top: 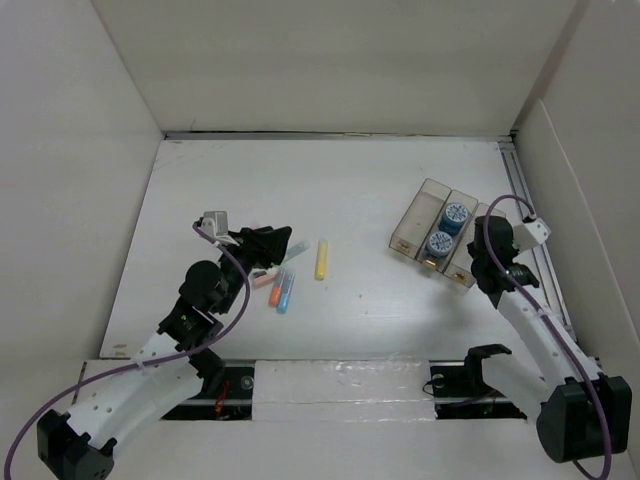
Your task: Organize the desk
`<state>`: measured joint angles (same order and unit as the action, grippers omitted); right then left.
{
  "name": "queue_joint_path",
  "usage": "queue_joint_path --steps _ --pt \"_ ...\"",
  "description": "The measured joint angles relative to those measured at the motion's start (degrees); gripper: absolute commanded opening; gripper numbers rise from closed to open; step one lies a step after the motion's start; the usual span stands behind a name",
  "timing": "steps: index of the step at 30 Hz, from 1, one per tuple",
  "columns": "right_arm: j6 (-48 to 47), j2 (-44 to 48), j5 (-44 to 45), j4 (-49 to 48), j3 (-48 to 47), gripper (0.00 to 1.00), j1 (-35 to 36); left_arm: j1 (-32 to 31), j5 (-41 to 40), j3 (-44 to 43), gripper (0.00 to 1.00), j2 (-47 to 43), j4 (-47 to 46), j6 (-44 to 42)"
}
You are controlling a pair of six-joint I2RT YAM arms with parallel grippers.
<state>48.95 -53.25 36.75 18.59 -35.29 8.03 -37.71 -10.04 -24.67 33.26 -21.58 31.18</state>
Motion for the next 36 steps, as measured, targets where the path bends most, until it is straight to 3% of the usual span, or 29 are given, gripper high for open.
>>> queue_joint_path --steps 5,12,17,20,21,24,25,27,28,31,33,35,36 --pt "-1.2 -1.5 -3.5 0.0 0.0 0.22 -2.6 0.0 0.1 0.0 0.55 0.0 0.1 0.2" --pt "-3.5 -3.5 -8.1 -0.3 0.0 0.51 -4.7 0.0 0.1 0.0 0.55 0.0 0.1 0.2" --pt "-4.9 -5.0 -9.6 -0.6 0.0 0.59 -5.0 0.0 0.0 0.0 0.55 0.0 0.1 0.2" --pt "-5.9 -3.7 -11.5 -0.7 0.0 0.44 -5.0 0.0 -0.1 0.0 0.55 0.0 0.1 0.2" --pt "-6.3 -2.4 -12.7 -0.9 0.1 0.27 -5.0 0.0 -0.2 0.0 0.55 0.0 0.1 0.2" --pt "-7.3 4.7 -18.5 -4.1 1.3 0.06 -5.0 0.0 -0.7 0.0 0.54 0.2 0.4 0.2" --pt "-7.6 7.7 -20.9 -6.0 2.1 0.03 -4.9 0.0 -1.0 0.0 0.52 0.4 0.5 0.2" --pt "-7.9 11.9 -25.6 -9.4 3.2 0.04 -3.9 0.0 -2.0 0.0 0.37 1.1 0.7 0.1" --pt "-8.2 12.1 -27.9 -11.2 3.2 0.11 -3.8 0.0 -3.7 0.0 0.22 1.6 1.6 -0.2" --pt "-10.1 11.6 -32.9 -15.5 3.4 0.17 1.5 0.0 -6.6 -0.2 0.18 3.3 3.1 -0.3" --pt "-11.5 8.5 -35.4 -16.9 3.3 0.29 5.8 0.0 -9.0 -0.4 0.18 4.6 5.3 -0.3" --pt "-12.7 5.4 -36.9 -17.4 3.5 0.45 10.0 0.1 -11.0 -0.9 0.31 6.1 7.9 0.3" --pt "-12.9 4.5 -37.5 -17.9 3.7 0.49 11.8 0.1 -11.6 -1.1 0.39 7.0 9.3 0.8"
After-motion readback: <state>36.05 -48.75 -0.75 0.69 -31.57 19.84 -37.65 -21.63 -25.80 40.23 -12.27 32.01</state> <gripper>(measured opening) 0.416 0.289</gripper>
